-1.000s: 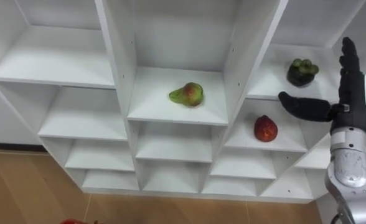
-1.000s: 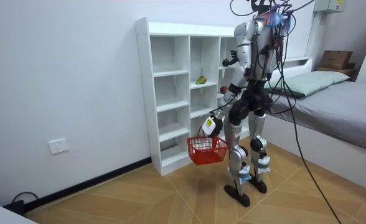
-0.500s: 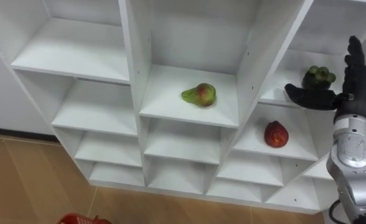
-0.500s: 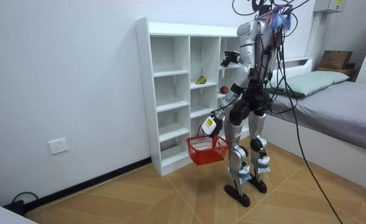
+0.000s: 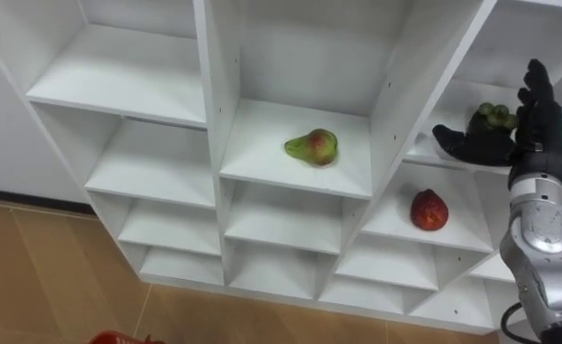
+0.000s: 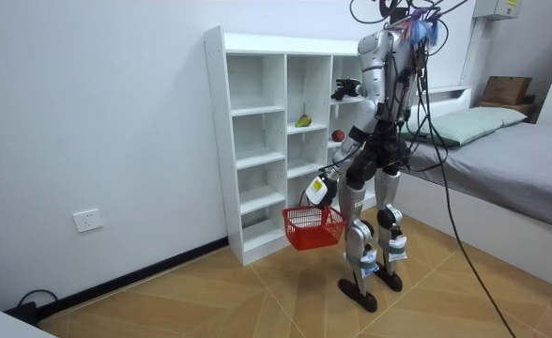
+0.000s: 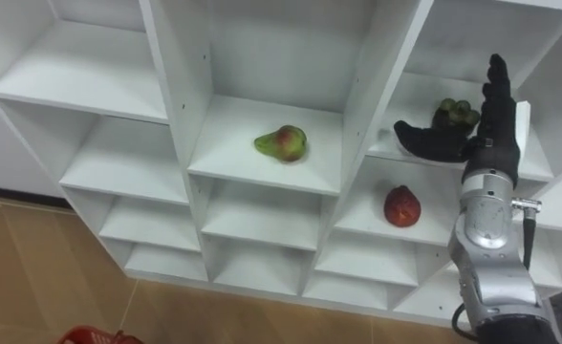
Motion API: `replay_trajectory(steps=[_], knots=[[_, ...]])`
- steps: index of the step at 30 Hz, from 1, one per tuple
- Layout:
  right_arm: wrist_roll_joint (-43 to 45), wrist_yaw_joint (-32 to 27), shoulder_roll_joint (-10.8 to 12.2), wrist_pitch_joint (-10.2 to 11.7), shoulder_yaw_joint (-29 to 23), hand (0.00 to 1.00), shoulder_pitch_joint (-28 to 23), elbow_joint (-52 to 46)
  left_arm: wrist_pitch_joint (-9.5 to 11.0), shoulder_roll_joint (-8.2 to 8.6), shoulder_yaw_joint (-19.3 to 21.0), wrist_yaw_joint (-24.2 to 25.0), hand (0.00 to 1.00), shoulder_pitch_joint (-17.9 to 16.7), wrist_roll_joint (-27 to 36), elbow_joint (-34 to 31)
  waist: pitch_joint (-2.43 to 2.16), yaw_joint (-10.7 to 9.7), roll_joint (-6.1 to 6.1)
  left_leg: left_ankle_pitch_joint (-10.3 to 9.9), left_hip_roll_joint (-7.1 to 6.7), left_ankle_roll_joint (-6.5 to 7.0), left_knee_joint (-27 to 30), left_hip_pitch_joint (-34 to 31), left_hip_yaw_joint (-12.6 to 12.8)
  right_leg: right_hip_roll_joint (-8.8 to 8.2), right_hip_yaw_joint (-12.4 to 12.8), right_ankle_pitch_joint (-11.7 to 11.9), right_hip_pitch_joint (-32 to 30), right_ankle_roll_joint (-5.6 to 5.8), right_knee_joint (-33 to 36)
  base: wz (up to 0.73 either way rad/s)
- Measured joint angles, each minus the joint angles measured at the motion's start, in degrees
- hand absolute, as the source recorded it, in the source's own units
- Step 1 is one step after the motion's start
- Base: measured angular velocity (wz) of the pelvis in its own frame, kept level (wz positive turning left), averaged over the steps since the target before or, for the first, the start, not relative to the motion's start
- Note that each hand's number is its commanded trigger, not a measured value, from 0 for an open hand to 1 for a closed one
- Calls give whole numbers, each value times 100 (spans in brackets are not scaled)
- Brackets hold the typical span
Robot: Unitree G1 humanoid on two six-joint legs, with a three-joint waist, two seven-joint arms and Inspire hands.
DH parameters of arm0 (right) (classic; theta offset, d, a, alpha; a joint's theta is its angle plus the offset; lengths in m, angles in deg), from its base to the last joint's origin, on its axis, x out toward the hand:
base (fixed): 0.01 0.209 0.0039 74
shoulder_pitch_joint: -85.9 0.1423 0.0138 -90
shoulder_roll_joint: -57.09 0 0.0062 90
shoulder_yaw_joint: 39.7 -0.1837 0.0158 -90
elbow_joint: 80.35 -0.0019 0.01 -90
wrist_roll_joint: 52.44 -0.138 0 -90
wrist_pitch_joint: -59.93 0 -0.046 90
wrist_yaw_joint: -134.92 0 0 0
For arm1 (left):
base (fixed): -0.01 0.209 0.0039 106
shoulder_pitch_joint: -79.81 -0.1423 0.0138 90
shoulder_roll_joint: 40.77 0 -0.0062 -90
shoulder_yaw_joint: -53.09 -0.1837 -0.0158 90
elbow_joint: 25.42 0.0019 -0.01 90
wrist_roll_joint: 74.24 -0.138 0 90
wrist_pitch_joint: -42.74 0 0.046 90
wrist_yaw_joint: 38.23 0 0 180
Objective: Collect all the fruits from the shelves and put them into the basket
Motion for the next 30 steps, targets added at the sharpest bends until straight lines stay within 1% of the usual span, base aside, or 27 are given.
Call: replay_trajectory(steps=[2,4,6,7,9,11,15,18,20,23,30], knots=[[0,44,-5,-9,-1,0,0,3,-15,0,3,3,100,-21,-11,0,-1,-3,-1,0,-1,0,5,-12,-26,0,2,0,0,0,0,2],[-1,112,-11,-63,-1,0,0,7,-52,0,7,13,100,-21,-13,0,-4,-7,-6,0,-1,0,14,-22,-40,0,2,0,0,0,0,4],[-1,164,-12,-89,0,0,28,107,-133,-1,8,31,100,-18,-57,0,-10,-8,-15,0,-3,0,48,-53,-72,-1,3,0,0,0,0,6],[-1,173,-12,-132,0,0,59,151,-154,-1,8,31,100,-19,-57,0,-13,-16,-20,0,-3,0,53,-60,-82,-2,2,0,-1,0,0,8],[11,232,-14,-295,0,0,257,400,-231,-1,9,34,100,-33,-53,0,-14,-37,-26,0,-7,0,67,-66,-99,-3,-28,0,2,0,0,4],[10,236,-24,-328,-1,0,340,510,-234,-2,10,47,100,-19,-53,0,-16,-49,-28,0,-6,0,77,-70,-101,-6,-43,0,3,0,0,0],[30,244,-28,-328,-4,0,340,574,-235,-3,57,108,100,-34,-94,9,-16,-47,-28,0,-4,0,88,-65,-114,-15,-128,0,38,0,-2,6],[62,331,-37,-326,-59,0,340,716,-235,-2,214,109,100,-49,-157,20,-16,-65,-26,0,-6,0,91,-57,-124,-17,-154,0,57,0,-3,3],[74,351,-38,-317,-104,0,340,724,-235,-5,249,105,100,-61,-166,21,-13,-64,-14,0,-7,0,92,-61,-123,-19,-157,0,54,0,-3,0],[75,363,-38,-313,-163,0,339,743,-235,-5,249,104,100,-75,-168,21,-7,-65,4,0,-7,0,91,-63,-123,-18,-161,0,55,0,-3,0],[170,395,-38,-292,-163,0,340,771,-238,-5,249,93,100,-87,-174,21,-18,-63,34,0,-10,0,90,-63,-122,-17,-160,0,54,0,-3,0]])
